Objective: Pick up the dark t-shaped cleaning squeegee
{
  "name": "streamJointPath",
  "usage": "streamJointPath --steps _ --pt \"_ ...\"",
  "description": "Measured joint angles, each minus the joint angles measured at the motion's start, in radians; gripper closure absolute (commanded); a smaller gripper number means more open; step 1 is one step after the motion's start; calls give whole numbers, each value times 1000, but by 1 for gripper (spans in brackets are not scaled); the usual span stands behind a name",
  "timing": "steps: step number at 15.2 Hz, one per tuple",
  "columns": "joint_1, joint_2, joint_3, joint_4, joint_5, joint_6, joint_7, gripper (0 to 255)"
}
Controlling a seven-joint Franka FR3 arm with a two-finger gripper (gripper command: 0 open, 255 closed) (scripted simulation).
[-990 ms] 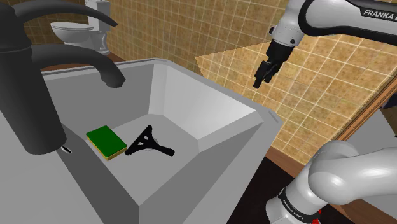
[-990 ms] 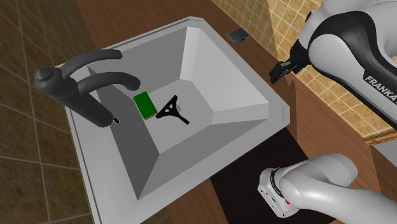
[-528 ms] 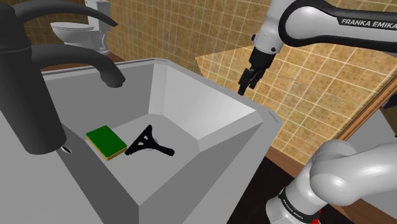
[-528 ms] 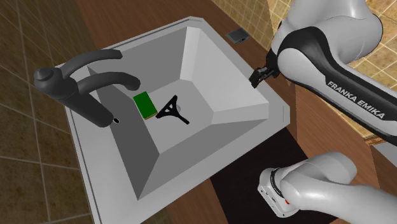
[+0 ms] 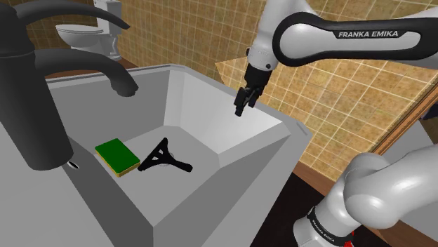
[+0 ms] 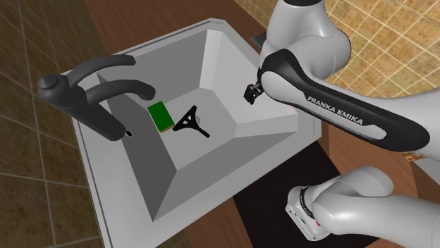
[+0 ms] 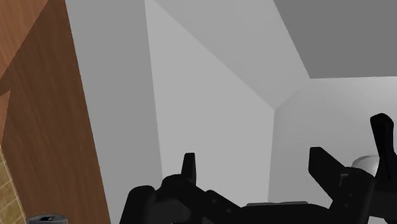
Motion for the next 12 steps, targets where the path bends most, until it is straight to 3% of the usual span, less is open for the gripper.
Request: streamJointPath --steps 12 --pt "92 313 145 125 28 166 97 0"
